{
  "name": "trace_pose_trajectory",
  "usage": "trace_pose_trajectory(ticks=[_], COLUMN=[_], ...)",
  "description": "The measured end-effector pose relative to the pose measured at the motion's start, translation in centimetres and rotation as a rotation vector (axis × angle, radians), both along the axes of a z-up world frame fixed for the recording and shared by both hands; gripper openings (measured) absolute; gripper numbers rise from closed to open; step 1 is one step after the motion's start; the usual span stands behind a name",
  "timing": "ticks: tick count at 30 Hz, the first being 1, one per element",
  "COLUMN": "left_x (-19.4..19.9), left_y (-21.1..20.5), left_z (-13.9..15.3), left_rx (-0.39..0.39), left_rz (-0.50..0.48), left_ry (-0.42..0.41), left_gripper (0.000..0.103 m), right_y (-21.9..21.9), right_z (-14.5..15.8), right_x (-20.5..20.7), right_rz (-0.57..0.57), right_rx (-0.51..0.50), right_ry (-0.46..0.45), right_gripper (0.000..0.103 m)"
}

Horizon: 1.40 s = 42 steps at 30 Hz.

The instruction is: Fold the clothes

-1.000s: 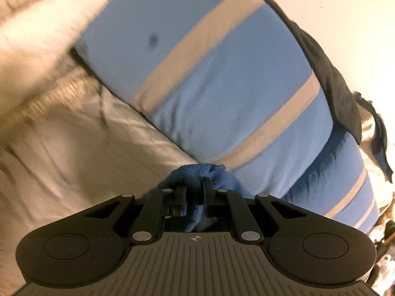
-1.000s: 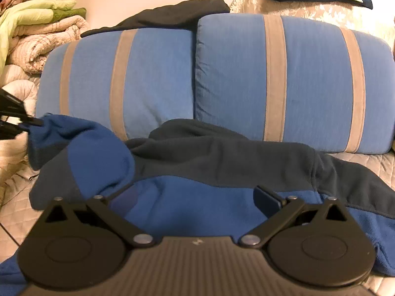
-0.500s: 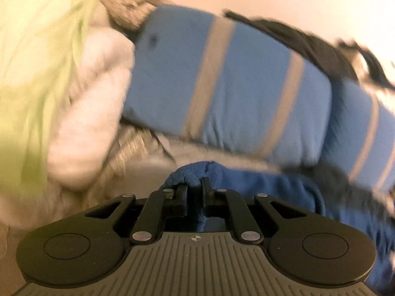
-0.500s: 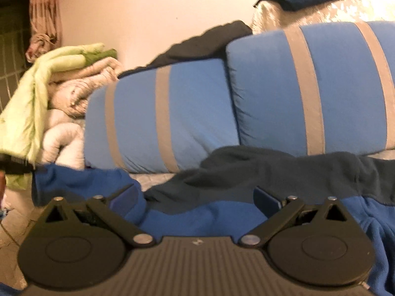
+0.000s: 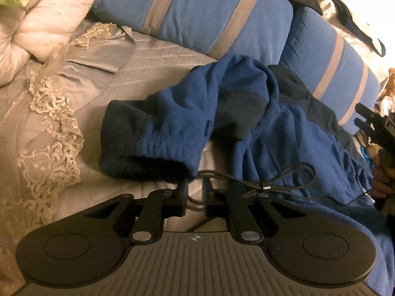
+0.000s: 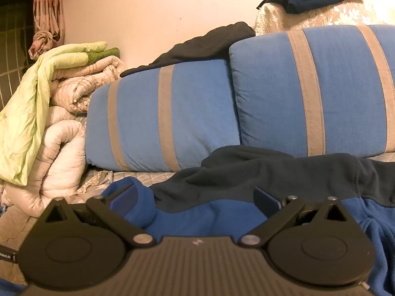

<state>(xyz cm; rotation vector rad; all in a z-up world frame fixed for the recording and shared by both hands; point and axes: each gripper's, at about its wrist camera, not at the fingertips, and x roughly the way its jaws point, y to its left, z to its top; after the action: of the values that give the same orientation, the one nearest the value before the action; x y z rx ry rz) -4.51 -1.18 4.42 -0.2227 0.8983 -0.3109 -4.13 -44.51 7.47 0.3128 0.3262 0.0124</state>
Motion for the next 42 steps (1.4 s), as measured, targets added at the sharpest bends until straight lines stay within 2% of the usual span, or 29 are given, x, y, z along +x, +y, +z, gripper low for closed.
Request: trace_pose_trajectory(ticks=[1, 5, 7, 10, 15, 23, 24, 26, 27, 28, 33, 40, 42], left_x=[-0.4, -1.7, -2.2, -1.8, 0.4, 2.3, 2.5, 2.9, 3.1, 3.3, 4.2, 7.1, 8.6], left_y=[0.0, -0.8, -2.1, -4.7, -7.8, -9.3, -9.3, -9.5, -9.6, -9.7, -7.9, -1.7, 0.2], left_z=[0.4, 2.8, 3.8, 4.0, 2.2, 0.0, -0.2, -0.7, -0.9, -1.2, 0.6, 6.8, 8.4], left_rx=[0.006, 0.088, 0.193, 0.366, 0.528, 0.648, 0.663, 0.694, 0.710, 0.725, 0.720, 0.741, 0.779], left_rz=[0.003, -0.002, -0.026, -0.081, -0.143, -0.172, -0.175, -0.180, -0.183, -0.186, -0.177, -0.127, -0.114], left_ry=[-0.013, -0.149, -0.232, -0.306, -0.295, -0.234, -0.225, -0.206, -0.197, -0.188, -0.172, -0.184, -0.185], left_gripper=[0.031, 0.043, 0.053, 0.055, 0.055, 0.054, 0.053, 0.043, 0.025, 0.022, 0.015, 0.013, 0.013], right_y=[0.0, 0.2, 0.2, 0.1, 0.1, -0.1, -0.1, -0.1, -0.1, -0.2, -0.3, -0.9, -1.3], right_z=[0.0, 0.0, 0.0, 0.0, 0.0, 0.0, 0.0, 0.0, 0.0, 0.0, 0.0, 0.8, 1.3], right_x=[0.0, 0.1, 0.1, 0.1, 0.0, 0.2, 0.2, 0.3, 0.3, 0.3, 0.3, 0.1, 0.1], right_rz=[0.001, 0.001, 0.002, 0.002, 0.001, 0.004, 0.004, 0.004, 0.004, 0.004, 0.005, 0.061, 0.070], right_rx=[-0.002, -0.008, -0.008, -0.008, -0.004, 0.009, 0.008, 0.010, 0.012, 0.013, 0.015, 0.053, 0.081], right_ry=[0.002, 0.006, 0.005, 0.005, 0.008, 0.017, 0.017, 0.017, 0.018, 0.020, 0.021, 0.005, 0.005], right_gripper=[0.103, 0.103, 0.103, 0.103, 0.103, 0.103, 0.103, 0.103, 0.103, 0.103, 0.103, 0.103, 0.103])
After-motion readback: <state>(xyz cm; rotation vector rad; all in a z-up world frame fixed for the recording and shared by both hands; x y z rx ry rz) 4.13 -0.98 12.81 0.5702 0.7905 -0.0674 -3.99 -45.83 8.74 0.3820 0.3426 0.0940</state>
